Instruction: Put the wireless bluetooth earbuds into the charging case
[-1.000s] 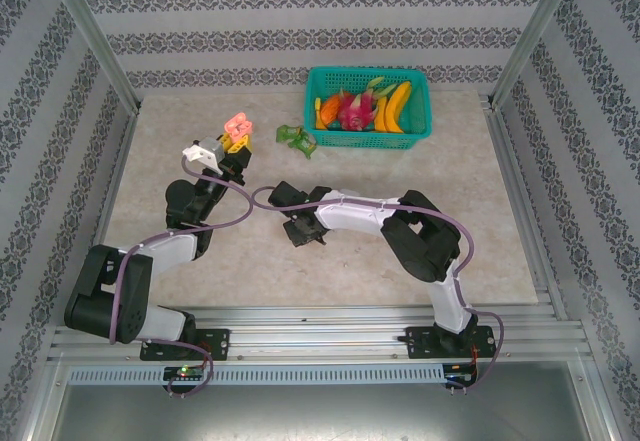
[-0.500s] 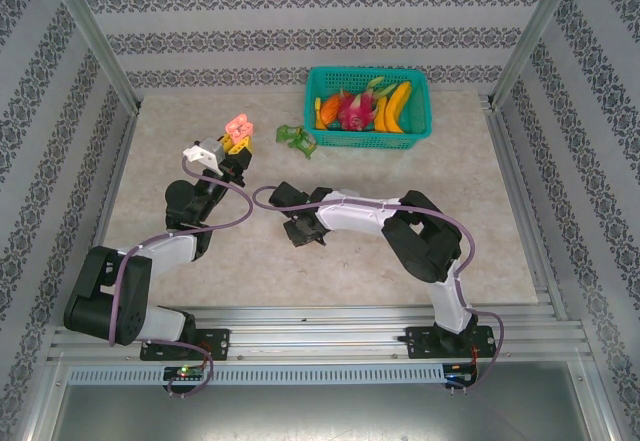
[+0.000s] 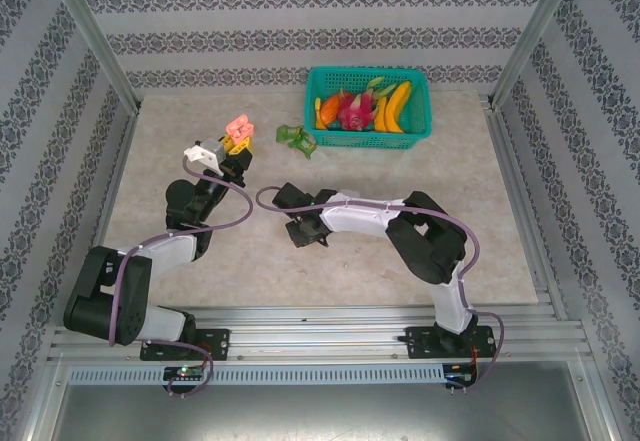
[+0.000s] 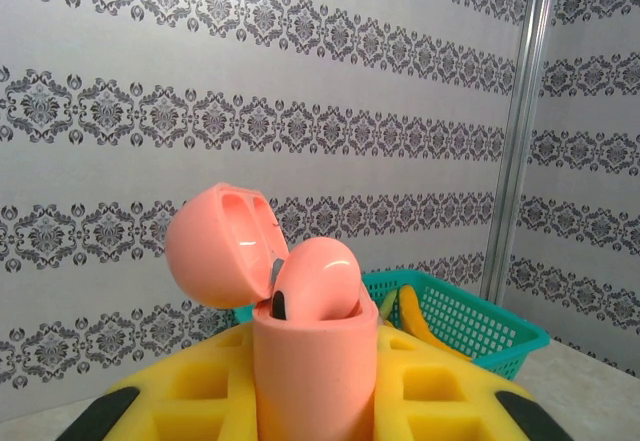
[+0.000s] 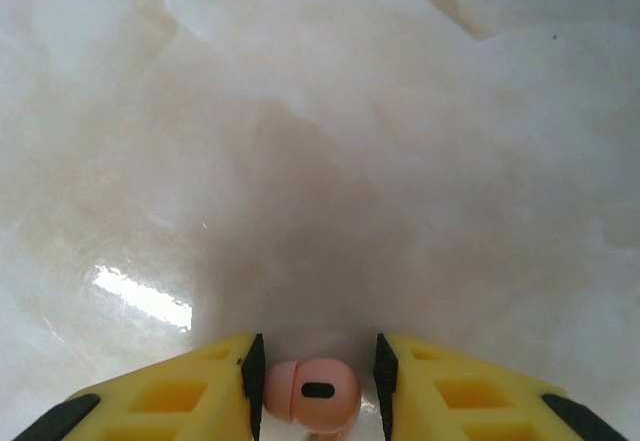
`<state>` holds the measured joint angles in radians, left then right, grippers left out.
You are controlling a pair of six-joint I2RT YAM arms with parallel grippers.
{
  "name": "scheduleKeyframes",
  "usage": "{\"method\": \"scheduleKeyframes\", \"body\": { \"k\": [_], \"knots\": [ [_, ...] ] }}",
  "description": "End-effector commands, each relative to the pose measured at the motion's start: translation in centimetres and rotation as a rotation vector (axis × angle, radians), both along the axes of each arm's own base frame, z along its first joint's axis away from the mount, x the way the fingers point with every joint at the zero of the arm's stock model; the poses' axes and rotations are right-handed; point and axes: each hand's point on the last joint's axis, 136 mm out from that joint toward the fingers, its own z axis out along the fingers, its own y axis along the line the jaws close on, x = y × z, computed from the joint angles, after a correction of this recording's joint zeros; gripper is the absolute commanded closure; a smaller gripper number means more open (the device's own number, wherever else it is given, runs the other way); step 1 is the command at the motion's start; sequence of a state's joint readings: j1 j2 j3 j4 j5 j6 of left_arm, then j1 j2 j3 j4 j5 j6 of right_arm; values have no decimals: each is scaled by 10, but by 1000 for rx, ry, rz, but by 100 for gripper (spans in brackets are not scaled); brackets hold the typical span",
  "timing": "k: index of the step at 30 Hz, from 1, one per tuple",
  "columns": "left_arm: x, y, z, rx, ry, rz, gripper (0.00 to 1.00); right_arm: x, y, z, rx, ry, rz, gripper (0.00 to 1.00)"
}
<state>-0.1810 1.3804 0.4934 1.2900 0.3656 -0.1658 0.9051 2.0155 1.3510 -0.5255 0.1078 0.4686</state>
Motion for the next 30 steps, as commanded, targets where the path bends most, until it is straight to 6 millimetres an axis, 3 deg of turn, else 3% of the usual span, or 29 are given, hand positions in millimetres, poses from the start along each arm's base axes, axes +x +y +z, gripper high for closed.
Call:
{"method": "scheduleKeyframes", "body": {
  "k": [1,16,30],
  "knots": [
    [-3,2,13,-17,-31,-15,100,-15,-21,-10,-57,62,-18,63],
    [-3,0,10,-18,-20,-23,100,-11,-14,-6,-25,57,-20,74],
    [-6,-4,6,-18,-8,-60,100,5,-17,42,128,-46,-98,74]
  ]
}}
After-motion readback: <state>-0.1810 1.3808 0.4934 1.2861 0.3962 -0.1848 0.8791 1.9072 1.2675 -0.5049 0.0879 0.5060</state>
